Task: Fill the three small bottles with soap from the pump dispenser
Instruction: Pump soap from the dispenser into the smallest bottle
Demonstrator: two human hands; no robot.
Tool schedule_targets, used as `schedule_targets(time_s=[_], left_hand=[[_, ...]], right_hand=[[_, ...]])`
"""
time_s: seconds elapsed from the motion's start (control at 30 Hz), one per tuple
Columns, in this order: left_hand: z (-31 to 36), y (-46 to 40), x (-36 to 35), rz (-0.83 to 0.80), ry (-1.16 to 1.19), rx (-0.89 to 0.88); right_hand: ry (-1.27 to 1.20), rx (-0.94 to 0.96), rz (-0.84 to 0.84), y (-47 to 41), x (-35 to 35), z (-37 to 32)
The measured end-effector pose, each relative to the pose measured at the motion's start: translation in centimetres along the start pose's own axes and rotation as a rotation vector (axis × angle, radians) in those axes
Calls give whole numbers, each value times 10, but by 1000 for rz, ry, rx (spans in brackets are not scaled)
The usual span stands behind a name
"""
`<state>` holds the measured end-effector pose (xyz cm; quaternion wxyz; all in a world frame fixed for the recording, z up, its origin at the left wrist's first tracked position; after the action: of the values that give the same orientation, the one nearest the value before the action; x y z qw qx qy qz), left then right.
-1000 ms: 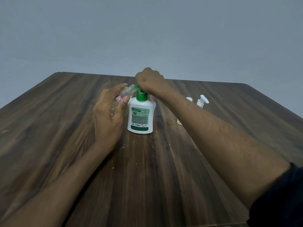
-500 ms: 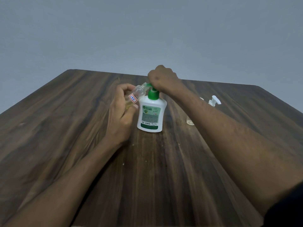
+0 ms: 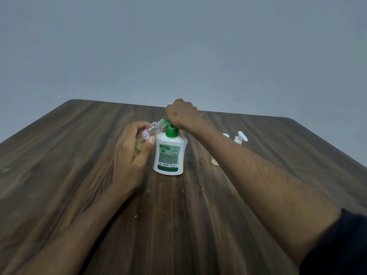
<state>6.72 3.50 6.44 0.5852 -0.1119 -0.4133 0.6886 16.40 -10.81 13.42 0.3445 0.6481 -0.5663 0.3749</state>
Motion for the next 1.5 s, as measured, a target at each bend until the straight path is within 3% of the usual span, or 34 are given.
schedule_targets(time_s=[0.4,0.8,1.5], left_hand=[[-3,-2,10,74,41,-6],[-9,-2,3,-3,95,-35],[9,1,10,62,-100,-145]], right_hand=[[-14,25,3,-7,-1,4],[-1,20,3,-15,-2,4],[-2,54,9,-13,2,-3]])
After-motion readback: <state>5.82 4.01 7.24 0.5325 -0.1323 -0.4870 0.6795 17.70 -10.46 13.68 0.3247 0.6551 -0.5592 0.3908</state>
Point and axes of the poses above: each hand's wrist, its own y-axis away from the middle knuckle, its own x-axis out of the back of the hand, z = x × y, the point moved 9 cm from there along -y, towards the middle knuckle, and after that the axes turned 11 degrees about -z, right-handed, at the moved point
